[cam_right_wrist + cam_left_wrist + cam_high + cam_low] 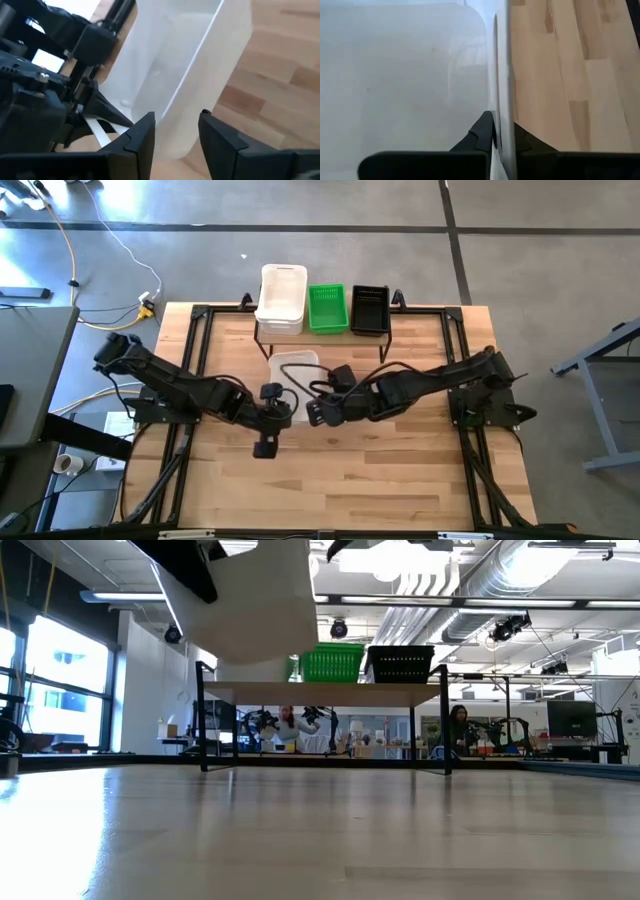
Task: Stack baskets on shelf by color
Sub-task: Stack the white bin on top of the white bin
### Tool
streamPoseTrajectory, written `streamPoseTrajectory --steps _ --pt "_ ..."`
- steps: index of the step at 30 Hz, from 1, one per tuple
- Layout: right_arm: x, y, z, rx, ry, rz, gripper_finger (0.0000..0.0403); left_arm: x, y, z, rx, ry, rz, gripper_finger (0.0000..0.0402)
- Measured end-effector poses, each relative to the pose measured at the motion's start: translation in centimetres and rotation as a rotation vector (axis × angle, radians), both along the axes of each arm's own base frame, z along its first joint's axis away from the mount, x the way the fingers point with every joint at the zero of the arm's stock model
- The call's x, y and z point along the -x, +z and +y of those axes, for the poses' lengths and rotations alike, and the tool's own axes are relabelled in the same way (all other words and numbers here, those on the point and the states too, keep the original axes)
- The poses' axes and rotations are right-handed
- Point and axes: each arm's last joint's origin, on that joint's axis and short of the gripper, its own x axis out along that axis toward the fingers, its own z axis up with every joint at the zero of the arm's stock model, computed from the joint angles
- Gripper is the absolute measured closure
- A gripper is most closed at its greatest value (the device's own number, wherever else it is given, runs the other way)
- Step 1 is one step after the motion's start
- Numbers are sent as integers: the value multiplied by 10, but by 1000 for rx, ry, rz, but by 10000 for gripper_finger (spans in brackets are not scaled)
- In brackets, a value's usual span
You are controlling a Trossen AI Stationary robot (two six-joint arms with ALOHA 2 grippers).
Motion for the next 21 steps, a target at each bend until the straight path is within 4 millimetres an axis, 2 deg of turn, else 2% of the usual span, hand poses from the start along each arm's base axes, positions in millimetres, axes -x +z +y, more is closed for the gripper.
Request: streamPoseTrajectory --steps 10,15,21 --pt "33 34 -13 130 -71 -51 270 22 26 7 -56 -38 -67 401" --pt "42 39 -20 187 -108 -23 270 30 51 10 -110 -53 -112 401" --pt "43 36 -29 202 -133 17 270 42 88 19 -245 -62 -123 401"
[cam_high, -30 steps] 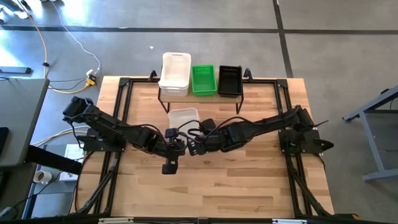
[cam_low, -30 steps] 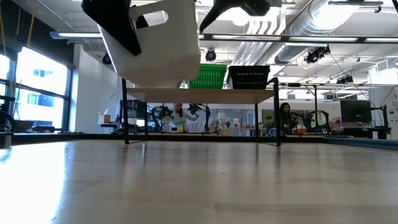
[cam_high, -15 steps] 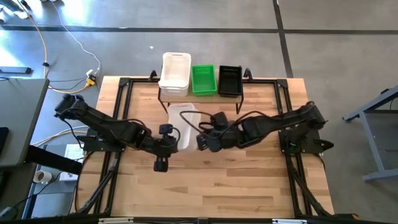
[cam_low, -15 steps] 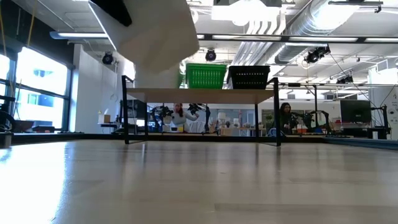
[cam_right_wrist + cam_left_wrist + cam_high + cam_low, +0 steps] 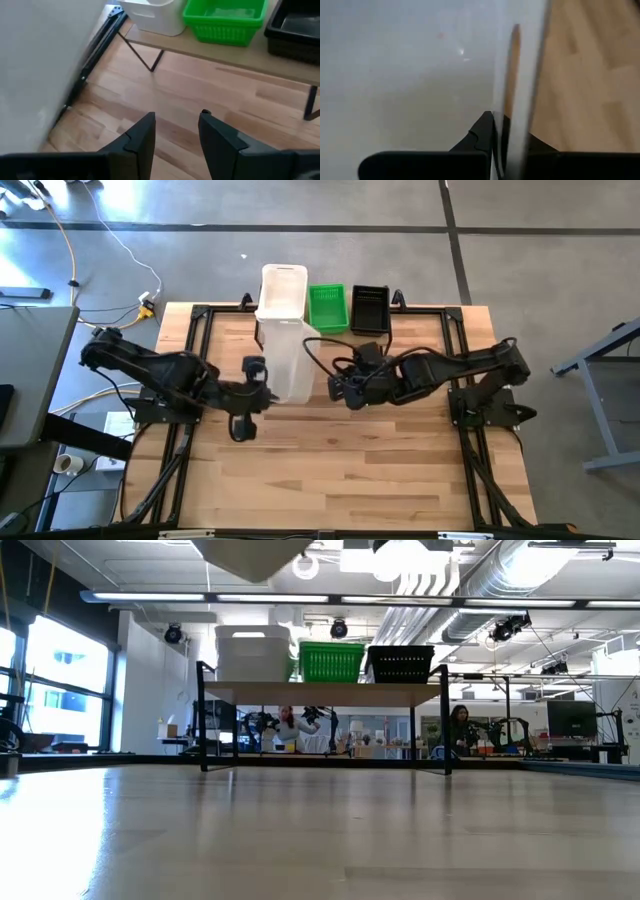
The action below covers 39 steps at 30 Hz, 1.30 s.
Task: Stack baskets on shelf by color
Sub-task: Stack the white bin on top of the white bin
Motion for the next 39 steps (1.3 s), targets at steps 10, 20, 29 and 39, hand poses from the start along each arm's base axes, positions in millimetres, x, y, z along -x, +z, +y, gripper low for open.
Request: streamPoseTrajectory --steps 10,20,29,39 --pt "-1 -1 -3 27 -23 4 270 16 49 49 -217 51 65 401" --pt "1 -2 -8 72 -55 25 270 30 69 110 -329 119 140 401" --pt "5 -6 -29 67 -91 131 270 43 63 161 -323 130 238 401" --pt "4 -9 -75 44 -81 264 270 41 58 194 -277 144 282 401"
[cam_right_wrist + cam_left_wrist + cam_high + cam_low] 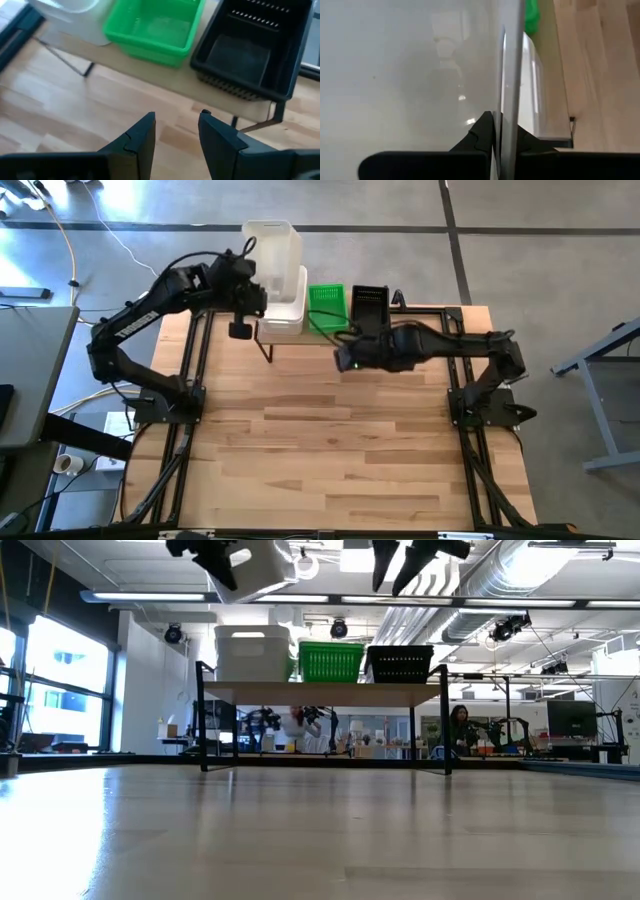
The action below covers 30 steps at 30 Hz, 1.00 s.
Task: Stack baskets on shelf by color
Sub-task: Stack the white bin on top of the white bin
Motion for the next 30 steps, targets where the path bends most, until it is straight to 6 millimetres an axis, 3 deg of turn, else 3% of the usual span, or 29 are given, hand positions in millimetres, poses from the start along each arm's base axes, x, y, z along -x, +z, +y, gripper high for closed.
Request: streamPoseTrajectory --steps 4,14,30 --pt "1 -1 -22 -11 8 47 270 -2 11 11 15 25 -33 401" --pt "7 -2 -66 -19 43 145 270 -7 16 30 188 40 9 401" --pt "14 -2 -94 -28 104 212 270 -29 -15 47 377 134 132 401"
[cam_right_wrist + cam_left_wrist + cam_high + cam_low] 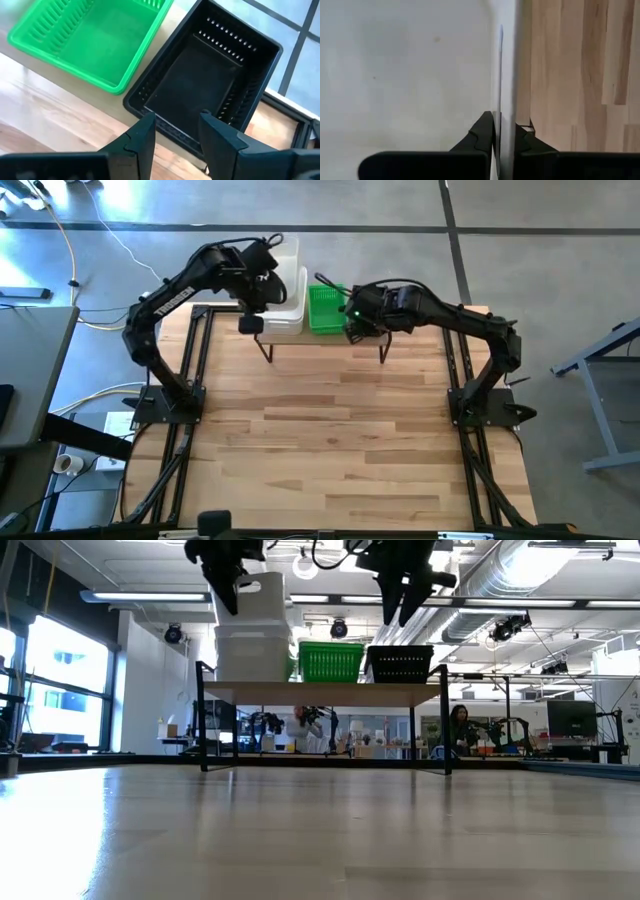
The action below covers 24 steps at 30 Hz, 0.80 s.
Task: Stack baskets on shelf by color
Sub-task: Stack the white bin on top of the white bin
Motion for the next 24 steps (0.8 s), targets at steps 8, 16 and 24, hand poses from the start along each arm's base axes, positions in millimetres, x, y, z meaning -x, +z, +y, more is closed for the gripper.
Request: streamPoseTrajectory --steps 8,16,24 --pt "2 0 -8 23 49 36 270 -8 -8 2 46 6 16 401" --pt "3 1 -14 37 83 56 270 -12 -11 -5 93 -2 22 401" --pt "4 1 -16 38 95 70 270 -13 -11 -7 101 -1 28 401"
